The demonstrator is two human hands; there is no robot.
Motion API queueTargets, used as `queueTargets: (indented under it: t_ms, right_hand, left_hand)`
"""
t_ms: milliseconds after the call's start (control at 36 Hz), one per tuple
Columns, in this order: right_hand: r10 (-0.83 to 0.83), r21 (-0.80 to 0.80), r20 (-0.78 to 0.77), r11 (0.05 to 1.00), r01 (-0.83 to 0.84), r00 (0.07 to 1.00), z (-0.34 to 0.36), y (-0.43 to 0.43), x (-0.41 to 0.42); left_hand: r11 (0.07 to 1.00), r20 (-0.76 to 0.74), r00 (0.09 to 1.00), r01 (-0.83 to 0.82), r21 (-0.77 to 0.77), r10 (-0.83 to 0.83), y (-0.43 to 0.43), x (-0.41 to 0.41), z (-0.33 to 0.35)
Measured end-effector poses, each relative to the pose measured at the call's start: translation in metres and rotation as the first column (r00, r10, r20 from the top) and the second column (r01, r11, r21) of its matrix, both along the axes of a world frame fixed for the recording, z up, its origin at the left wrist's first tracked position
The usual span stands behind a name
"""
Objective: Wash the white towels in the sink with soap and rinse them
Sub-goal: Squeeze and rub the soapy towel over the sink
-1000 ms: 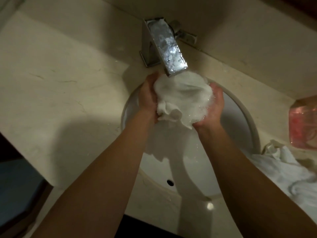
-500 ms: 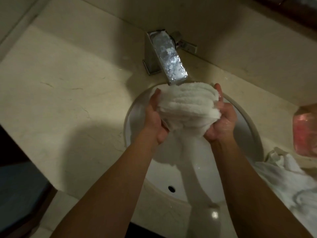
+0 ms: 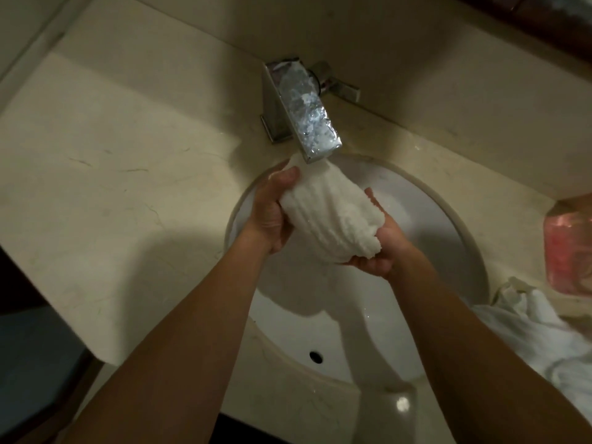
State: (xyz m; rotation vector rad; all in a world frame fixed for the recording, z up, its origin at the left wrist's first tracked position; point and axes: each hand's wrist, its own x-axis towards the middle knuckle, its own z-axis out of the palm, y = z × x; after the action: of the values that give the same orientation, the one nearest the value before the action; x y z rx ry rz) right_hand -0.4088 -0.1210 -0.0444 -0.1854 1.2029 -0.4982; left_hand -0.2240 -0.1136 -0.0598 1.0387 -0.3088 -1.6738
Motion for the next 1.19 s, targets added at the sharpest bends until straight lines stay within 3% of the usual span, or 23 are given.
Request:
queueTargets:
  t_ms: [111,194,250,333,472,556,639,722,806,972,1111,1194]
  right_hand:
    - [-0.057,-0.171,0.034,0.983,0.062,0.998,0.001,-0.001,-0.011]
    - [0.019,-0.354,0.090,0.935,0.014,0.996,0.007,-0.004,-0.019]
    - [0.073,-0.448,0.041,0.893,-0.047,0.996,0.010,-0.005,-0.021]
    - [0.179,-0.537,-0.153,0.811,-0.233,0.972,0.012,-0.005,-0.022]
    - [0.225,-0.549,-0.167,0.787,-0.281,0.960,0.027,-0.005,-0.018]
    - [0.228,-0.532,-0.360,0.747,-0.400,0.905,0.033,-0.005,-0.006]
    - [0.243,-0.444,-0.463,0.768,-0.461,0.852,0.036,-0.006,0.008]
    - [0.380,-0.405,-0.441,0.724,-0.558,0.813,0.033,-0.013,0.010]
    - [0.494,-0.398,-0.283,0.719,-0.569,0.822,0.037,-0.018,0.012]
    - [0.313,-0.488,-0.565,0.619,-0.615,0.763,0.030,-0.008,0.042]
    - [0.122,-0.574,-0.679,0.526,-0.628,0.723,0.027,0.008,0.061]
    - [0.080,-0.560,-0.715,0.528,-0.638,0.694,0.030,0.007,0.067]
  left_hand:
    - [0.992,0.160,0.984,-0.092,0.087,0.077,0.003,-0.005,0.005]
    - [0.956,0.238,0.954,-0.229,0.184,0.183,0.010,-0.009,0.001]
    - [0.923,0.201,0.964,-0.230,0.307,0.174,0.017,-0.015,0.009]
    - [0.924,-0.025,0.997,-0.063,0.376,0.078,0.025,-0.026,0.018]
    - [0.950,-0.121,0.991,-0.011,0.312,0.052,0.030,-0.023,0.011]
    - [0.964,-0.216,0.976,0.038,0.264,0.021,0.032,-0.022,0.009]
    - [0.971,-0.250,0.968,0.028,0.237,0.033,0.032,-0.022,0.013]
    - [0.976,-0.186,0.981,-0.003,0.219,0.045,0.030,-0.018,0.015]
    - [0.979,-0.148,0.989,0.017,0.203,0.013,0.029,-0.016,0.016]
    - [0.979,-0.063,0.998,0.024,0.204,-0.011,0.024,-0.021,0.014]
    - [0.973,-0.065,0.995,-0.053,0.225,0.069,0.021,-0.030,-0.006]
    - [0.956,0.056,0.988,-0.153,0.250,0.144,0.016,-0.033,-0.013]
